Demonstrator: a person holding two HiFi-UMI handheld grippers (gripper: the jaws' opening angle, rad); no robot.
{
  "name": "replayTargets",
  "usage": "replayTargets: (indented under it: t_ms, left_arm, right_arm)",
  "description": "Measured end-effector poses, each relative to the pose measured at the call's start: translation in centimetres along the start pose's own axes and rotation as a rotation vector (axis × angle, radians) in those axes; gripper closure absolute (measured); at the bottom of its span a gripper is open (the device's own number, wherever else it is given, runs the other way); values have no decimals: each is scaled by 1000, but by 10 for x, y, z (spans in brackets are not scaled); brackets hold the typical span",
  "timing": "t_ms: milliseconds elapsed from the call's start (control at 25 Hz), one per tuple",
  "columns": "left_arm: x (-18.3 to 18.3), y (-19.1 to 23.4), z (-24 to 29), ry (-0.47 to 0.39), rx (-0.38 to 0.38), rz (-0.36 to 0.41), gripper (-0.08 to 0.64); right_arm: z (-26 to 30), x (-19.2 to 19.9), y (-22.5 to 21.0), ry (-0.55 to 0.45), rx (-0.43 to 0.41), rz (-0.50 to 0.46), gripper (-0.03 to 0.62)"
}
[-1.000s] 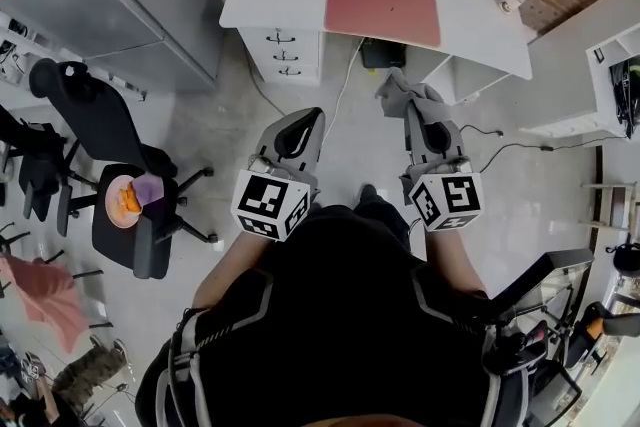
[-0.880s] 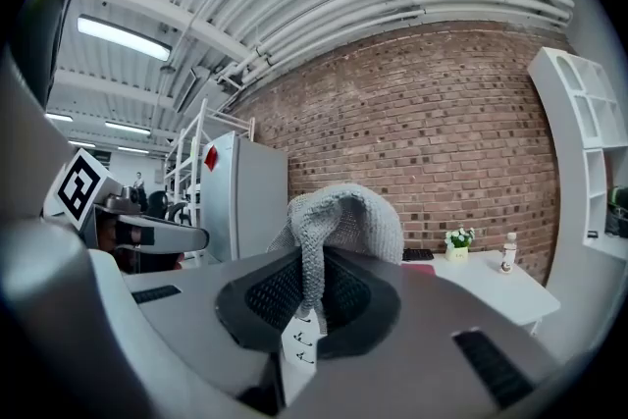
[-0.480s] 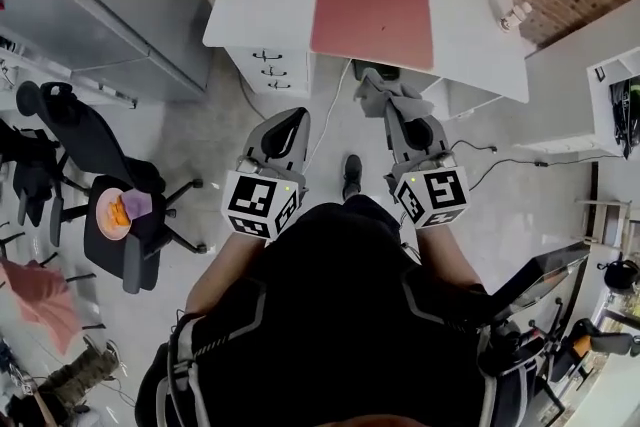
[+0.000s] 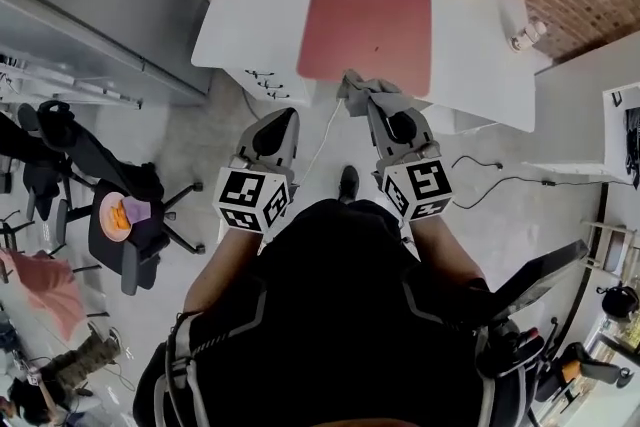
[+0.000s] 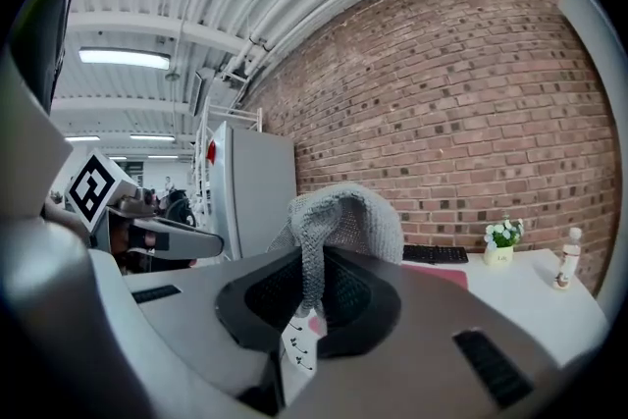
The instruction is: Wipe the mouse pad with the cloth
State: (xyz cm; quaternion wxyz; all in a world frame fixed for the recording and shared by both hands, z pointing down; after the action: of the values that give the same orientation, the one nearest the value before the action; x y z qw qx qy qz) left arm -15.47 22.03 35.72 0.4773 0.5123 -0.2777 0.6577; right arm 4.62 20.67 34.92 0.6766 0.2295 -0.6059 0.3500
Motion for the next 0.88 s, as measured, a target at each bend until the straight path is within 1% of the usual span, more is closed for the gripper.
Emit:
replayTargets:
  t_ms: [80,240,360,480,640,720,880]
  left_arm:
    - [0,-2,16,26,-16,-8,560]
    - [-2,-5,42,57,-63,23,560]
    - [-2,-3,57,77,-98,18,560]
    - [0,3,68,99,-116,21,560]
    - [5,22,90,111,-132,20,560]
    - [13,33,101,123,-127,13,560]
    - [30,62,117,154,-122,12,560]
  right_arm:
    - [8,2,-17,14,-25,7,563]
    - [21,5,-46,27,-70,16,563]
    - [36,11,-63,48,-109,15,562]
    - [56,21,-74,78,-135,39,563]
    - [89,43,-85,138,-152,28,562]
    - [107,57,-88,176,-158,25,563]
    - [142,83,-85,264,-173,46,563]
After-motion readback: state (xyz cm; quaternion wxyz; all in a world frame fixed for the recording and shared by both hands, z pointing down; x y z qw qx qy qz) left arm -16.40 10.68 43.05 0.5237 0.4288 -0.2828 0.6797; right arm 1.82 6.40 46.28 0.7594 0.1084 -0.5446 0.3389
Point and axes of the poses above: the fingertips, and each gripper's own axes: z forward along the fingers, y to its left, x out of its underside, the point moved 7 cm from there along -z, backward along the fingers, and after that the axes turned 8 degrees about -x, right-handed, at the moved point
